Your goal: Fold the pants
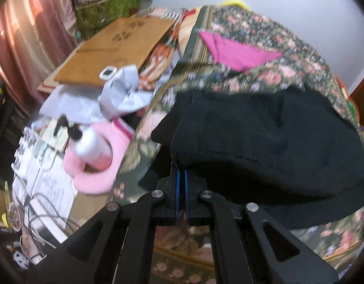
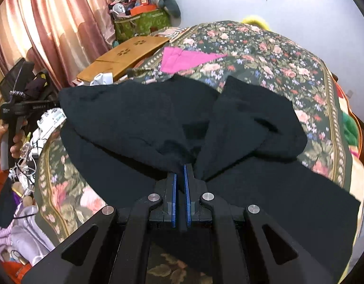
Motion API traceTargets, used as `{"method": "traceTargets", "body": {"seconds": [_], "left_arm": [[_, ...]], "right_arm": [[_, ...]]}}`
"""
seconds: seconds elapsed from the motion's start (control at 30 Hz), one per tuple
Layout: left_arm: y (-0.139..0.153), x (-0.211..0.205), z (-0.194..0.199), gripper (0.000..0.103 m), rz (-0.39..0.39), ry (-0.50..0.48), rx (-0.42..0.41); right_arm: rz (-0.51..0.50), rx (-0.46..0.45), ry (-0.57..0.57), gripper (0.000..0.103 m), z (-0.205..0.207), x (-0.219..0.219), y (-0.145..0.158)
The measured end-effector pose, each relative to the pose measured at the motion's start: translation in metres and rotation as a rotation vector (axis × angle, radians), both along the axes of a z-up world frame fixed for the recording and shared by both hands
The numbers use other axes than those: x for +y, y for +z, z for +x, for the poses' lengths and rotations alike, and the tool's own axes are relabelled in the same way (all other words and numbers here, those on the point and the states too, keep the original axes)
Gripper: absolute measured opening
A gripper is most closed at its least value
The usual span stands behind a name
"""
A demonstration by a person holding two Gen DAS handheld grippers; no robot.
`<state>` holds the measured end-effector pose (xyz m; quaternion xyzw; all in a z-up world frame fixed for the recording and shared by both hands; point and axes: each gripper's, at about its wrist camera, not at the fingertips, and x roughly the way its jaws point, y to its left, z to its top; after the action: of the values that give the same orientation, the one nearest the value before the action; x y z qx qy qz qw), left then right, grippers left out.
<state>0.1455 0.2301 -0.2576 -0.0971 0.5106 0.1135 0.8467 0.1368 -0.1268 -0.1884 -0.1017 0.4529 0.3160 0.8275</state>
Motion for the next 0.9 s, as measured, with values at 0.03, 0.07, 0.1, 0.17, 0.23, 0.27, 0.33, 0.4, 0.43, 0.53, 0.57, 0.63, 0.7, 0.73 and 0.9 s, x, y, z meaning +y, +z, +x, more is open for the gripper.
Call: {"method": "traceTargets", "body": {"seconds": [0.03, 0.07, 0.1, 0.17, 0.23, 0.27, 0.33, 0.4, 0.43, 0.53, 0.57, 0.63, 0.7, 0.73, 0.9], "left_arm": [[-0.005, 0.001, -0.003, 0.0, 0.001, 0.005, 0.011], [-0.012, 0.001, -0.006, 0.0, -0.004, 0.018, 0.025], [-0.018, 0.003, -0.01, 0.0, -0.015, 0.034, 0.038], [-0.023, 0.003, -0.014, 0.0, -0.016, 0.054, 0.043], [-0.02, 0.003, -0.018, 0.0, -0.009, 0.059, 0.035], [-0.017, 0.003, -0.019, 0.001, -0.005, 0.058, 0.03], [-0.008, 0.0, -0.019, 0.001, 0.022, 0.052, 0.018], [0.003, -0.005, -0.016, 0.003, 0.063, 0.036, 0.012], [0.01, -0.008, -0.014, 0.011, 0.084, 0.03, 0.007], [0.028, -0.015, -0.007, 0.05, 0.11, 0.023, -0.03], [0.035, -0.018, -0.005, 0.062, 0.116, 0.018, -0.051], [0.047, -0.026, 0.001, 0.073, 0.141, 0.001, -0.081], [0.057, -0.036, 0.009, 0.082, 0.157, -0.023, -0.1], [0.06, -0.039, 0.013, 0.087, 0.155, -0.033, -0.109], [0.073, -0.059, 0.047, 0.098, 0.124, -0.076, -0.137]], "right_arm": [[0.003, 0.001, -0.003, 0.006, -0.001, -0.001, 0.0], [0.008, 0.005, -0.007, 0.006, -0.001, -0.003, -0.001], [0.01, 0.006, -0.009, 0.006, -0.003, -0.003, 0.0], [0.021, 0.01, -0.009, 0.009, -0.003, -0.003, 0.001], [0.031, 0.025, -0.013, 0.01, -0.002, -0.005, 0.002], [0.037, 0.034, -0.012, 0.01, -0.001, -0.006, 0.004], [0.047, 0.051, -0.013, 0.011, -0.001, -0.01, 0.007], [0.076, 0.083, -0.02, 0.014, 0.002, -0.018, 0.011], [0.088, 0.091, -0.029, 0.015, 0.004, -0.022, 0.013], [0.103, 0.089, -0.063, 0.015, 0.006, -0.033, 0.022], [0.107, 0.083, -0.078, 0.016, 0.009, -0.04, 0.026], [0.111, 0.071, -0.101, 0.022, 0.014, -0.048, 0.032], [0.109, 0.046, -0.129, 0.032, 0.023, -0.056, 0.039], [0.109, 0.031, -0.142, 0.038, 0.028, -0.059, 0.043], [0.116, -0.021, -0.209, 0.065, 0.057, -0.066, 0.056]]}}
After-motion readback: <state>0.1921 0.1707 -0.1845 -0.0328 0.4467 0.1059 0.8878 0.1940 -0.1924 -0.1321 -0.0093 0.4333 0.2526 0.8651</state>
